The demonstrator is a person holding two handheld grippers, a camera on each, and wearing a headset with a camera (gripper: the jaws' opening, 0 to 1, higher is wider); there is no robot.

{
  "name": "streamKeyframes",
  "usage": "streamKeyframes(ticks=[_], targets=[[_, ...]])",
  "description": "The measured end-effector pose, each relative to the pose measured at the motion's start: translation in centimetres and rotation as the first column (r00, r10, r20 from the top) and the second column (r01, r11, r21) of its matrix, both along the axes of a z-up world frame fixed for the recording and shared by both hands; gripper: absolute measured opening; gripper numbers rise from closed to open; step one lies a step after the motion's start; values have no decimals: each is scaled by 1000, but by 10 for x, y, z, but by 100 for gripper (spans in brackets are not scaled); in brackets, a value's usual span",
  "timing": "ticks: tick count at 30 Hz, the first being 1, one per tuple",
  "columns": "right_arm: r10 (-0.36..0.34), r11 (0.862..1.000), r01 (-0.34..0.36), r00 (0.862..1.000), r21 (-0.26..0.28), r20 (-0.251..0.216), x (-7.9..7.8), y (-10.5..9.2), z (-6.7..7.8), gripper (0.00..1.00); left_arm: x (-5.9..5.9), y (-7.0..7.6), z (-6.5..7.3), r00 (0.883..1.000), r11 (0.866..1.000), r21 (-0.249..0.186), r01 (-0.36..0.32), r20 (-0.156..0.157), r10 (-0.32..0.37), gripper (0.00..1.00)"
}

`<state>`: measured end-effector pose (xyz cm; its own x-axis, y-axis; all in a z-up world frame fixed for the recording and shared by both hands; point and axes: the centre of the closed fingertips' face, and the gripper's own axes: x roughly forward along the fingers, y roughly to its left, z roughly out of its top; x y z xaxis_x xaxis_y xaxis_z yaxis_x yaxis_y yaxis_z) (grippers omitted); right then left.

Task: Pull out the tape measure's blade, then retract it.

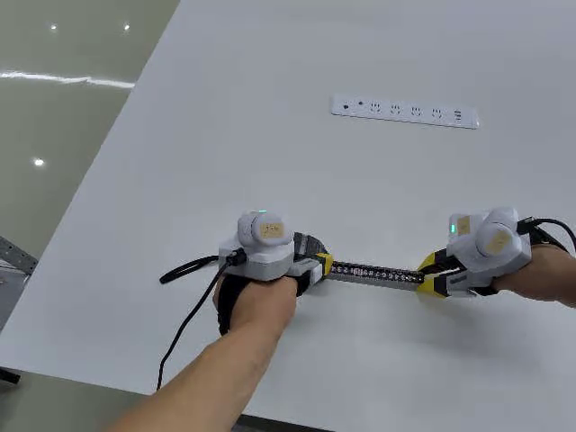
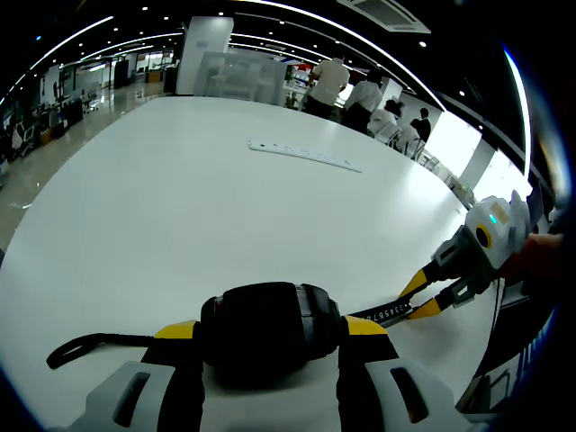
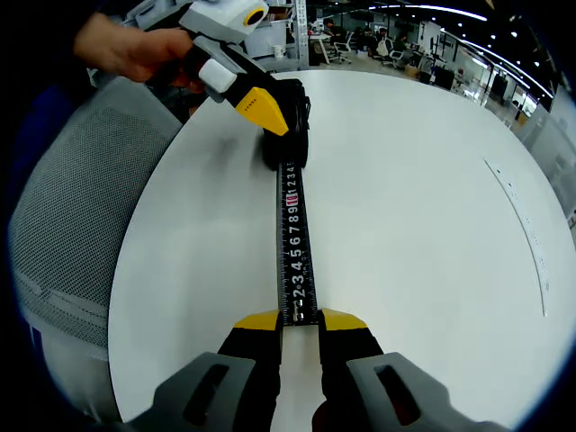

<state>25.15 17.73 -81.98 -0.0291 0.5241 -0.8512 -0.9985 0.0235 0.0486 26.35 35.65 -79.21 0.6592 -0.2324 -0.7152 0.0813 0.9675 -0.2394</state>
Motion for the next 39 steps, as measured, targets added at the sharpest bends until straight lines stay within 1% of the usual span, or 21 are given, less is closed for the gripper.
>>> streamKeyframes(ticks=[14,39], targets=[[3,1000,-3,1000,21,-4,2,12,-5,12,0,0,0,1000,1000,-2,3,-1,-3,56],[33,998,-33,999,52,-6,0,52,-5,12,-1,0,0,1000,1000,-8,4,0,-4,56]])
